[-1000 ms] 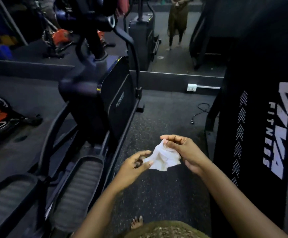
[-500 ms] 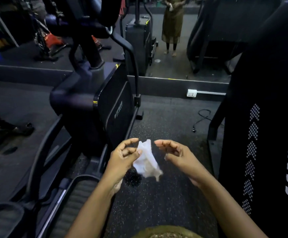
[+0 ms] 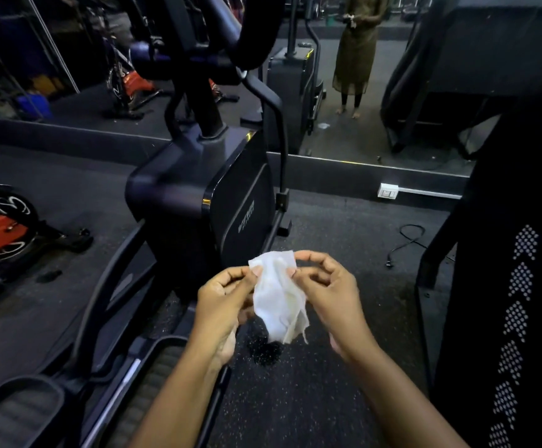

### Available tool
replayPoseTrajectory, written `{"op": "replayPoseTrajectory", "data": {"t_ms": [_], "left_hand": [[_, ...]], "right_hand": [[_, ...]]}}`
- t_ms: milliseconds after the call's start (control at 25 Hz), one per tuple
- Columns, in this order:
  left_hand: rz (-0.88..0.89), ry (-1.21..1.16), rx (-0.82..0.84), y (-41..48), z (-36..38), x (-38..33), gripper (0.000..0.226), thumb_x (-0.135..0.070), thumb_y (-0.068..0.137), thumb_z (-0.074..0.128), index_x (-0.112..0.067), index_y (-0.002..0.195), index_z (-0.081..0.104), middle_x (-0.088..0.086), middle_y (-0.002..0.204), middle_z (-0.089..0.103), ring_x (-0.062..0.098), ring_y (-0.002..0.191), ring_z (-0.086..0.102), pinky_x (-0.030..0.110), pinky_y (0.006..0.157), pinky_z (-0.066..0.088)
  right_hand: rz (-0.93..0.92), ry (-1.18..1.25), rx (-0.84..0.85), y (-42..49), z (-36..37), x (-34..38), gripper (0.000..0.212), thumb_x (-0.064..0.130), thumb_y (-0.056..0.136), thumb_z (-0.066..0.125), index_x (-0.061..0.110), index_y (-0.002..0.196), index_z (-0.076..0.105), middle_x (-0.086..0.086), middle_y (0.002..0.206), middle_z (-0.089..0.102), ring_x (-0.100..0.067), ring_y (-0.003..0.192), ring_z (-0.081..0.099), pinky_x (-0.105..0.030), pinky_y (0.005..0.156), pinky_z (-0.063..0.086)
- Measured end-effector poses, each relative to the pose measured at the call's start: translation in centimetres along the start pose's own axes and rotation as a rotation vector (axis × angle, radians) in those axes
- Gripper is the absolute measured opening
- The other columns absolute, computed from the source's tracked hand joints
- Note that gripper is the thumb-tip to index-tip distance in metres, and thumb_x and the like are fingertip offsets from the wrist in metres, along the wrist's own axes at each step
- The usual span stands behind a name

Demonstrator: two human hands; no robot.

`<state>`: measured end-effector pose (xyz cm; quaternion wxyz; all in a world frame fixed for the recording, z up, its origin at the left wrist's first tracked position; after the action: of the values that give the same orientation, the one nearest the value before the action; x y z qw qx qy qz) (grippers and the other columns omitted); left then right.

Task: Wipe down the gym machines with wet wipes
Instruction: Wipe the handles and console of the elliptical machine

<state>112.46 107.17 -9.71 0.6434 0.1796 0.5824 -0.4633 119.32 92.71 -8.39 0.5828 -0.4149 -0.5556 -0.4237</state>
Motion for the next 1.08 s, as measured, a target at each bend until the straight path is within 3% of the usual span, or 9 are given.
{"op": "replayPoseTrajectory", "data": {"t_ms": [120,200,320,480,600,680,800,960,1080], "left_hand": [[-0.124,-0.187,0.046,0.0,-0.6,0.5,0.017,-0.016,0.089,0.058,-0.005,0.101,0.065,0.011,0.087,0.071,0.012,0.068,0.068,0.023,0.057,0.056],[-0.110,-0.167,0.089,-0.4,-0.6,0.3,0.020,-0.014,0.087,0.061,-0.005,0.104,0.064,0.013,0.093,0.073,0.016,0.076,0.071,0.024,0.060,0.057],[0.047,-0.014,-0.019,-0.8,-0.9,-0.5,0.017,-0.002,0.082,0.066,-0.006,0.098,0.066,0.010,0.087,0.074,0.019,0.079,0.072,0.025,0.064,0.058],[0.125,-0.037,-0.082,-1.0,-1.3,-1.5,0.018,-0.012,0.095,0.053,-0.005,0.088,0.069,0.008,0.080,0.073,0.019,0.075,0.068,0.022,0.060,0.053],[0.091,-0.254,0.043,-1.5,-1.0,-1.9,0.034,-0.031,0.095,0.045,-0.006,0.092,0.068,0.011,0.088,0.074,0.016,0.078,0.070,0.020,0.061,0.054],[0.118,-0.200,0.086,-1.6,-1.1,-2.1,0.027,-0.028,0.090,0.053,-0.007,0.097,0.069,0.013,0.093,0.073,0.017,0.084,0.070,0.019,0.064,0.055],[0.084,-0.130,0.095,-0.9,-1.8,-2.3,0.017,-0.012,0.092,0.054,-0.008,0.102,0.067,0.013,0.092,0.073,0.018,0.079,0.070,0.022,0.062,0.055],[0.163,0.103,0.175,-0.1,-1.8,-5.1,0.014,-0.014,0.092,0.056,-0.015,0.098,0.068,0.006,0.091,0.073,0.017,0.086,0.068,0.025,0.072,0.053],[0.256,0.174,0.243,-0.1,-1.0,-7.1,0.031,-0.027,0.085,0.060,-0.021,0.116,0.060,0.001,0.091,0.073,0.011,0.084,0.067,0.024,0.074,0.054]], "right_hand": [[0.277,0.350,0.011,0.1,1.0,-1.7,0.017,0.004,0.085,0.063,0.008,0.101,0.064,-0.007,0.085,0.073,-0.017,0.075,0.068,-0.027,0.062,0.056],[0.155,0.193,-0.068,0.1,1.1,-1.2,0.014,0.006,0.085,0.064,0.011,0.098,0.066,-0.005,0.085,0.073,-0.018,0.080,0.069,-0.032,0.070,0.057],[-0.236,-0.212,-0.165,-1.4,2.3,1.4,0.014,0.010,0.086,0.065,0.019,0.096,0.068,0.008,0.085,0.071,-0.001,0.082,0.067,-0.019,0.072,0.054],[-0.453,-0.464,0.072,-3.8,6.4,1.9,0.035,0.038,0.092,0.045,0.035,0.127,0.049,0.014,0.122,0.059,0.006,0.113,0.052,-0.022,0.097,0.046],[-0.415,-0.439,0.237,-4.1,7.9,1.6,0.047,0.043,0.095,0.028,0.044,0.141,0.017,0.018,0.144,0.037,0.011,0.130,0.030,-0.026,0.116,0.019],[-0.355,-0.310,0.263,-3.9,7.8,1.8,0.048,0.038,0.098,0.033,0.053,0.138,0.012,0.028,0.137,0.041,0.010,0.128,0.036,-0.023,0.111,0.027],[-0.221,-0.071,0.176,-2.5,6.0,2.4,0.044,0.018,0.095,0.051,0.042,0.130,0.044,0.020,0.115,0.063,0.002,0.113,0.055,-0.026,0.095,0.048],[-0.075,-0.148,0.268,-0.7,5.2,3.4,0.029,0.011,0.082,0.067,0.026,0.106,0.059,0.001,0.095,0.072,-0.016,0.093,0.067,-0.034,0.085,0.054],[-0.116,-0.123,0.153,0.1,4.9,4.6,0.022,0.012,0.079,0.071,0.022,0.089,0.055,-0.005,0.080,0.072,-0.025,0.081,0.068,-0.041,0.073,0.051]]}}
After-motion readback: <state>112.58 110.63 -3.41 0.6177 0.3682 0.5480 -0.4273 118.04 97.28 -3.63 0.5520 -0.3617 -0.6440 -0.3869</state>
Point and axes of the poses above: each hand's wrist, its own y-axis towards the middle knuckle, its own z-axis out of the palm, x = y × z, the point moved 6 cm from there along y, towards the middle knuckle
